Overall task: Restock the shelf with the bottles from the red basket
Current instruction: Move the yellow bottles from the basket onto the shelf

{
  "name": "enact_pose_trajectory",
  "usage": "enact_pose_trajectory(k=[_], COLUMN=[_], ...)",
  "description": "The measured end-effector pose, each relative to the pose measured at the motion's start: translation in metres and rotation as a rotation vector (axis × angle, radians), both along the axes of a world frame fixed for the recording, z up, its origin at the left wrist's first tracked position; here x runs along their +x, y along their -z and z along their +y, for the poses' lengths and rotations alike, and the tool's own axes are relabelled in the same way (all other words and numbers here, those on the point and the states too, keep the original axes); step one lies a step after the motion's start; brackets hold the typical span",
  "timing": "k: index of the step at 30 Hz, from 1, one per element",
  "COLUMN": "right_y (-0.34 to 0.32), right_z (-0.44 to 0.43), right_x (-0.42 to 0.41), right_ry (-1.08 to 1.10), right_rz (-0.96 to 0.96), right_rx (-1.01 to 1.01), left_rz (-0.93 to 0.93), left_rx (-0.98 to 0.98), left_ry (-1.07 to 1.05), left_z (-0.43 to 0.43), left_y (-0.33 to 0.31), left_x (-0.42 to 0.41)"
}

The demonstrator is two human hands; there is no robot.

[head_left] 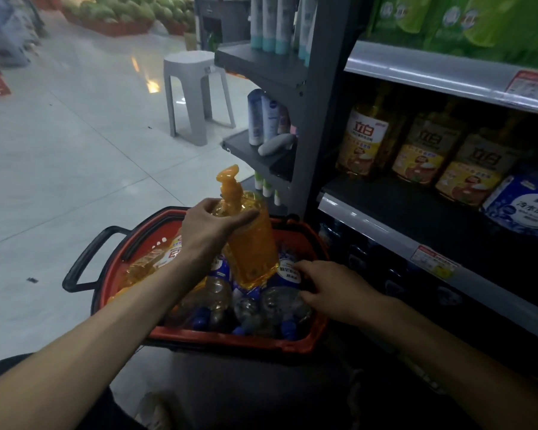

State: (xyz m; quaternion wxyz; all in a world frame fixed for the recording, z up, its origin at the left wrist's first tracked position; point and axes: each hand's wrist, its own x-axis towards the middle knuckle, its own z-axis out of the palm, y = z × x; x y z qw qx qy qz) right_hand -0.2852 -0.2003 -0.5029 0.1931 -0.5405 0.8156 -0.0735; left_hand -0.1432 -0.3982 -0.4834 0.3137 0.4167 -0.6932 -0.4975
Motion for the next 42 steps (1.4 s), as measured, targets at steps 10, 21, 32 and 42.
enact_pose_trajectory(k=[10, 21, 32, 42], right_y=[0.006, -0.007, -0.044, -0.041], right_z=[-0.021, -0.004, 0.045, 0.073], right_x=[0.032, -0.017, -0.052, -0.089], right_ry=[0.285, 0.502, 0.379, 0.456], right_rz=[0.176, -0.562, -0.885, -0.628], right_rx=[-0.326, -0.706, -0.612, -0.666], left_rz=[0.278, 0.201, 0.077, 0.223], left_rx=[0.583, 0.326, 0.398, 0.104], left_ry=[-0.096, 0.277, 0.768, 0.682], left_z=[0.054, 0.068, 0.077, 0.113], left_y=[-0.031, -0.043, -0.028, -0.013], left_x=[-0.022, -0.036, -0.065, -0.095])
